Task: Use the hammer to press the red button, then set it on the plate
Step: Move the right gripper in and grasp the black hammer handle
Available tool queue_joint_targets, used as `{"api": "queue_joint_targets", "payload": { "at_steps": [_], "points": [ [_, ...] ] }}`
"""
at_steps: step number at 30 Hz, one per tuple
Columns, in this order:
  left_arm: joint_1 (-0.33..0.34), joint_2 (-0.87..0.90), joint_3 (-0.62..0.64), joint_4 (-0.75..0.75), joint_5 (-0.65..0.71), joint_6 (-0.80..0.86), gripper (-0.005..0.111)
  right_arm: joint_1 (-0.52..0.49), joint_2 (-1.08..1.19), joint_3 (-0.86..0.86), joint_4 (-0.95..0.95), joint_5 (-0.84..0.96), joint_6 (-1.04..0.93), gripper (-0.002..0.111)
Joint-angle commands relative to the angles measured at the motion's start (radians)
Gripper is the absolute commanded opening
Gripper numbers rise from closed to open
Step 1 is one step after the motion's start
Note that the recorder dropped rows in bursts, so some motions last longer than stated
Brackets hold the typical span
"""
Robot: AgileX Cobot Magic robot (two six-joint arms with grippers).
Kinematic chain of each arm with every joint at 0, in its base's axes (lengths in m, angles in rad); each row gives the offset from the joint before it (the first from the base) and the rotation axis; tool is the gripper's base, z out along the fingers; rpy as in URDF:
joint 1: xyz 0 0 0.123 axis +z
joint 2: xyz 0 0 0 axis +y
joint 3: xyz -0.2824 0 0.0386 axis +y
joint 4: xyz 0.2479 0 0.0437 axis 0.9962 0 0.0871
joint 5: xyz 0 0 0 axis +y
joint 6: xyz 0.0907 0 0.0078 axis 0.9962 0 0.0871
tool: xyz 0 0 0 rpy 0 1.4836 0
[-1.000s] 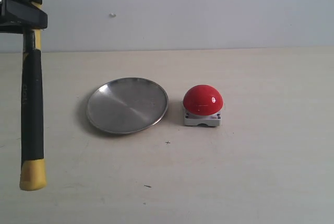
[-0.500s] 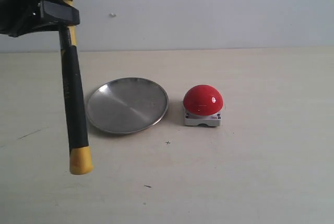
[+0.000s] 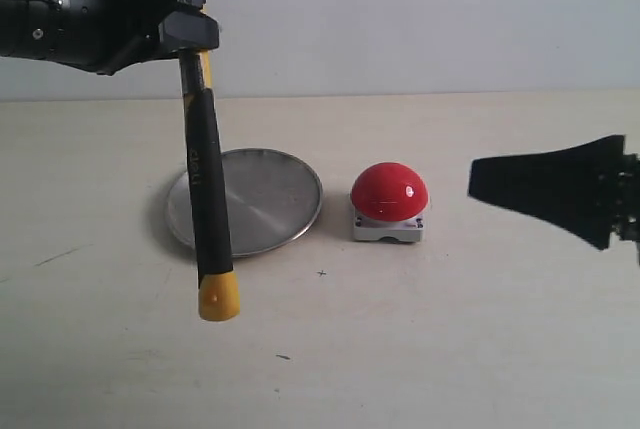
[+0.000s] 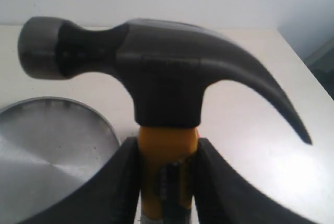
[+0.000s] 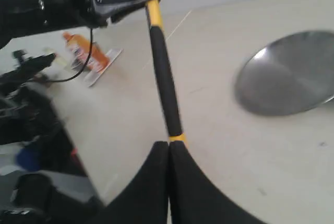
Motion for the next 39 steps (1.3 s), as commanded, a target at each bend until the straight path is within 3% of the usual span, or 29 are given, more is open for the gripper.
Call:
{"api": "queue_joint_targets", "payload": {
  "at_steps": [1,3,6,9,11,18,28,36,39],
  "points": [
    [-0.004,-0.007,-0.007,-0.031,-0.057,0.003,0.000,0.074,0.253,-0.014,0.125,-0.143,-0.226,0.000],
    [-0.004,-0.007,-0.007,-0.031,-0.054,0.003,0.000,0.179,0.314,-0.018,0.162,-0.121,-0.344,0.005],
    [-0.004,-0.007,-0.007,-0.027,-0.057,0.003,0.000,0.352,0.354,-0.079,0.169,0.130,-0.396,0.022],
    [-0.004,-0.007,-0.007,-0.025,-0.059,0.003,0.000,0.467,0.395,-0.186,0.237,0.357,-0.390,0.062],
    [-0.004,-0.007,-0.007,-0.025,-0.061,0.003,0.000,0.503,0.429,-0.239,0.275,0.341,-0.392,0.071],
    [-0.004,-0.007,-0.007,-0.021,-0.051,0.003,0.000,0.627,0.608,-0.423,0.298,0.404,-0.400,0.070],
    [-0.004,-0.007,-0.007,-0.009,-0.051,0.007,0.000,0.638,0.807,-0.583,0.310,0.383,-0.400,0.070],
    [-0.004,-0.005,-0.007,-0.009,-0.048,0.007,0.000,0.638,0.822,-0.591,0.380,0.379,-0.419,0.049],
    [-0.004,-0.005,-0.007,-0.009,-0.046,0.007,0.000,0.638,0.822,-0.591,0.380,0.358,-0.419,0.027]
  ]
}}
